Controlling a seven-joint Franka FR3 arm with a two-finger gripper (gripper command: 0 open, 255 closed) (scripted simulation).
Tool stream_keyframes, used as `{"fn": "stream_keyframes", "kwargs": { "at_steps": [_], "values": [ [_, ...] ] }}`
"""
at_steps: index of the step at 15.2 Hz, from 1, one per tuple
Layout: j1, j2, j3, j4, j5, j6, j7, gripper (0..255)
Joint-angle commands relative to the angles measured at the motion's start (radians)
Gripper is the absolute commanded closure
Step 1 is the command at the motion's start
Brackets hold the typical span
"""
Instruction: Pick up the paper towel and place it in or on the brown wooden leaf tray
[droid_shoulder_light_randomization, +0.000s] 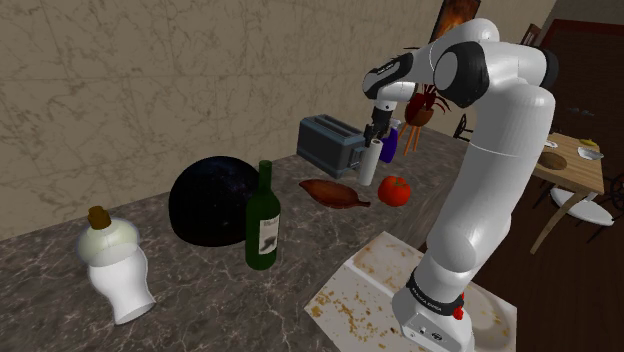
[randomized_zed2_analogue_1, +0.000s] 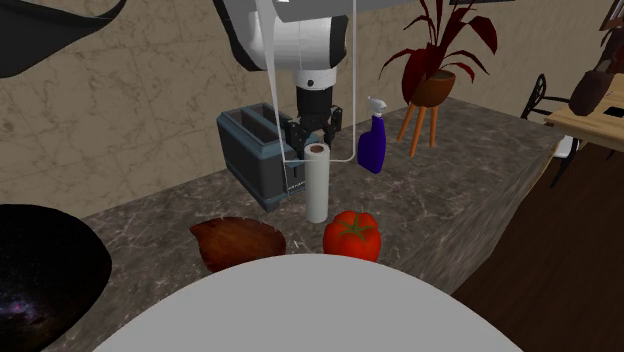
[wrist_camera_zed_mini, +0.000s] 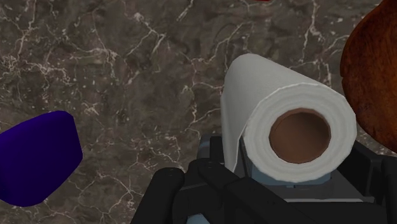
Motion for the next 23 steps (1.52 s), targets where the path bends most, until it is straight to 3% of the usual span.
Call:
{"fn": "stream_keyframes", "kwargs": {
  "at_steps": [1,23],
  "values": [
    [0.0,0.0,0.0,0.0,0.0,0.0,0.0,255],
    [0.023,-0.092,0.001,0.174,-0.063,-0.25,0.058,255]
  ]
}}
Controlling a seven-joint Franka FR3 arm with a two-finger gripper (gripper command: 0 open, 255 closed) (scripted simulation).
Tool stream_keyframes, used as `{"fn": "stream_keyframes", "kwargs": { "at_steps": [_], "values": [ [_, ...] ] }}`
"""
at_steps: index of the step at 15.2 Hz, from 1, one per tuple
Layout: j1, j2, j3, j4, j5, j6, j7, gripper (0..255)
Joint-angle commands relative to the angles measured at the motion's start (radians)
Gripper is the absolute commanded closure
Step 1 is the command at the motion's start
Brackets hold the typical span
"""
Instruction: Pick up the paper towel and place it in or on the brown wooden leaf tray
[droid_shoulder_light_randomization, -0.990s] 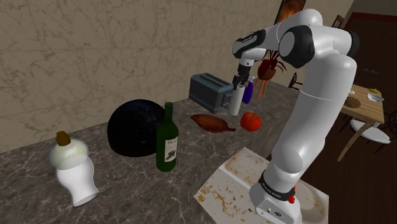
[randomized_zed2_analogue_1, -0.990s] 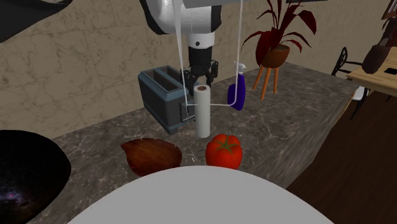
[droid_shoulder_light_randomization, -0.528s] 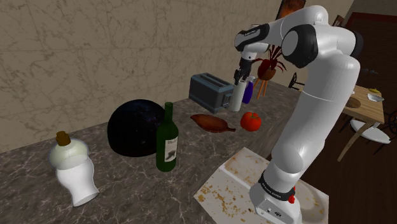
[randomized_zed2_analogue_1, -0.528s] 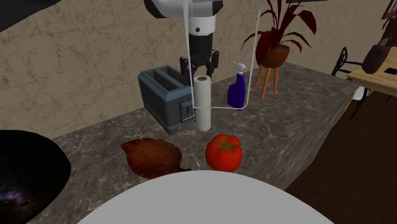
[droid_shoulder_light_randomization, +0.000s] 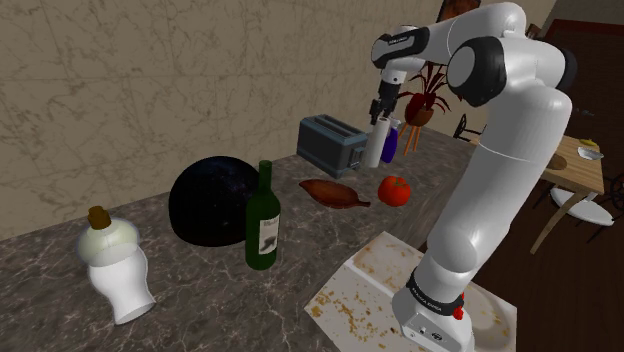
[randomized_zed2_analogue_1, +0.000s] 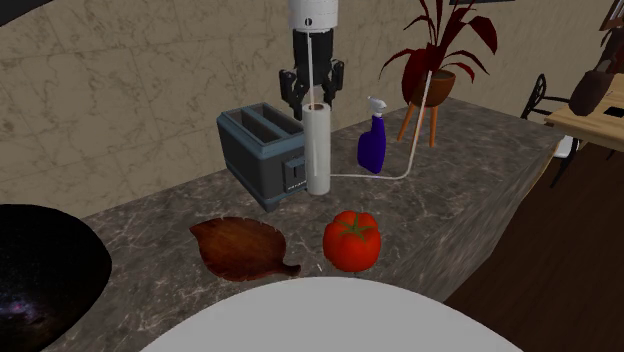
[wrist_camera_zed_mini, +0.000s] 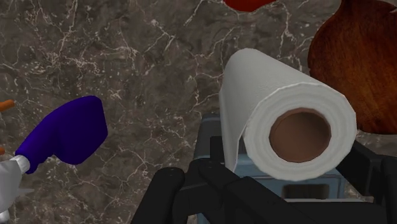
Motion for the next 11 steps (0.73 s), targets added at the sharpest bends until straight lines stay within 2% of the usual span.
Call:
{"fn": "stream_keyframes", "kwargs": {
  "at_steps": [1,6,11],
  "values": [
    [0.024,-0.041,0.015,-0.017,-0.025,-0.017,0.045,255],
    [0.085,-0.157,0.075,-0.069,-0.089,-0.067,0.181,255],
    [0.133,-0.243,0.149,-0.089,-0.124,-0.129,0.308,255]
  ]
}}
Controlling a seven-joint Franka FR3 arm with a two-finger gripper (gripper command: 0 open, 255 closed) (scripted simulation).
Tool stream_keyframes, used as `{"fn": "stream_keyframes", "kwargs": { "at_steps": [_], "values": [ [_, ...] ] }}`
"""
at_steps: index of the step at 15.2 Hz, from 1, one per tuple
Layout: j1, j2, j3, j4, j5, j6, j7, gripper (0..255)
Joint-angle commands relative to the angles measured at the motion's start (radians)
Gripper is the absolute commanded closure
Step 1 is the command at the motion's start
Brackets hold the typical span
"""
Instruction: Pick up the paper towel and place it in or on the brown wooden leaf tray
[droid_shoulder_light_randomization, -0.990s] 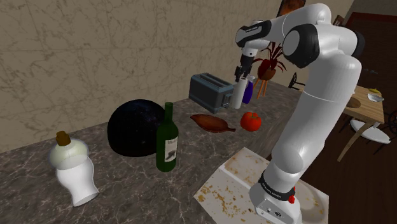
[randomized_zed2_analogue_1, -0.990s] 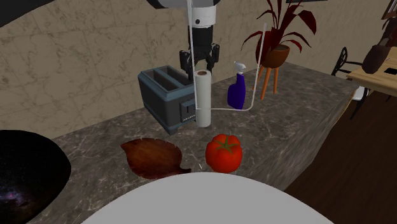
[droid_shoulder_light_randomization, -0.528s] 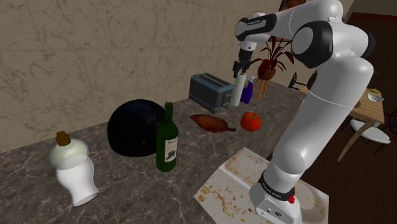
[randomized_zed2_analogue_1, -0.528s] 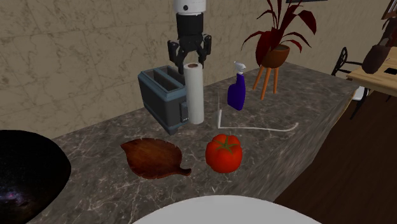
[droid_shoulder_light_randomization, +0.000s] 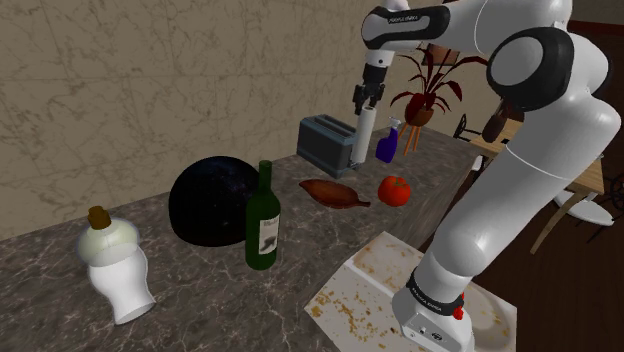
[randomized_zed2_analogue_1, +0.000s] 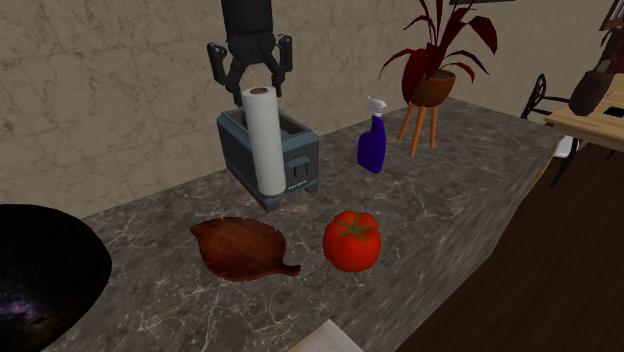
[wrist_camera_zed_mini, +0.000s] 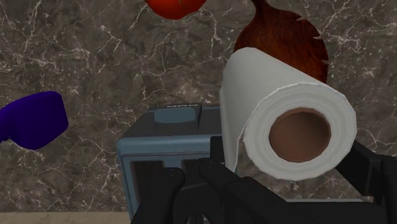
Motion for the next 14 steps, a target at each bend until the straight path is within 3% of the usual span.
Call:
{"fn": "stream_keyframes", "kwargs": {
  "at_steps": [1,4,14],
  "values": [
    [0.02,-0.039,0.034,-0.012,-0.014,-0.028,0.057,255],
    [0.054,-0.079,0.092,-0.002,-0.02,-0.08,0.147,255],
    [0.049,-0.09,0.089,-0.148,-0.027,0.055,0.153,255]
  ]
}}
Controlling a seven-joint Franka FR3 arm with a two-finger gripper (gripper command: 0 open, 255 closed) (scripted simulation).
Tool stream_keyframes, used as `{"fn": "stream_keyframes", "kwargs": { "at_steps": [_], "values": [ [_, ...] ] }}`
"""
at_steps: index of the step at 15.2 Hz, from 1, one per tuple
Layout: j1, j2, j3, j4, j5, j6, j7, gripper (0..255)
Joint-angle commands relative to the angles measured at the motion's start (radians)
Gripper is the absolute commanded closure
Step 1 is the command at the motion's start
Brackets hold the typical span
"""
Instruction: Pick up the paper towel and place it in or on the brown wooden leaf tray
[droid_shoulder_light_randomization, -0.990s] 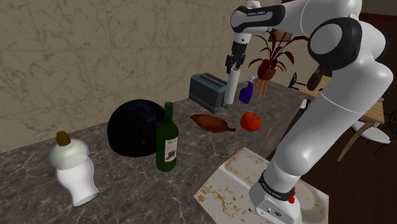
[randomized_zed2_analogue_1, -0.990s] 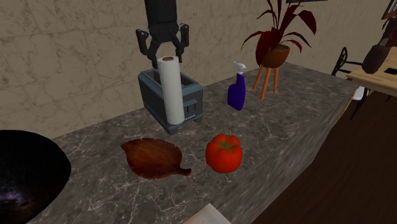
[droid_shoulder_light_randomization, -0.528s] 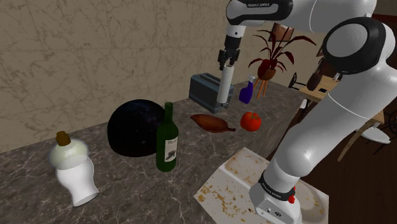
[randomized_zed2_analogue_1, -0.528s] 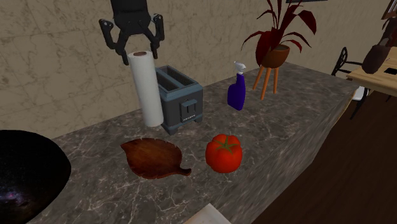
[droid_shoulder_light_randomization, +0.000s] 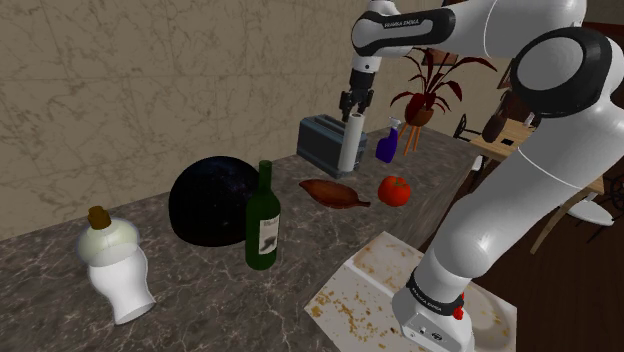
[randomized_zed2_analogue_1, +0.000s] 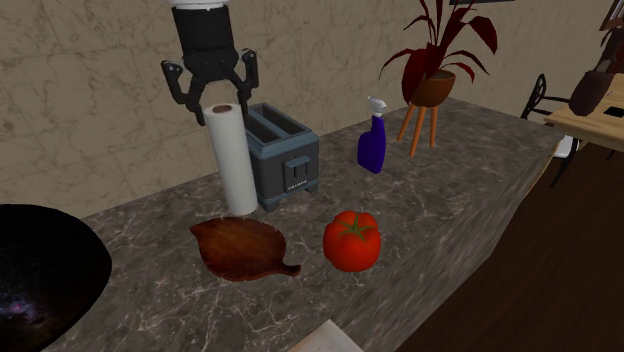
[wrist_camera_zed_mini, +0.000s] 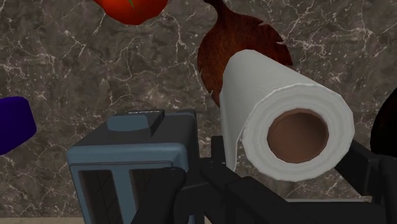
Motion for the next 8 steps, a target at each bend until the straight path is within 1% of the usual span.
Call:
{"fn": "stream_keyframes", "kwargs": {
  "at_steps": [1,8],
  "values": [
    [0.0,0.001,-0.001,-0.027,0.0,0.028,0.002,255],
    [-0.003,0.008,-0.006,-0.114,-0.002,0.122,0.003,255]
  ]
}}
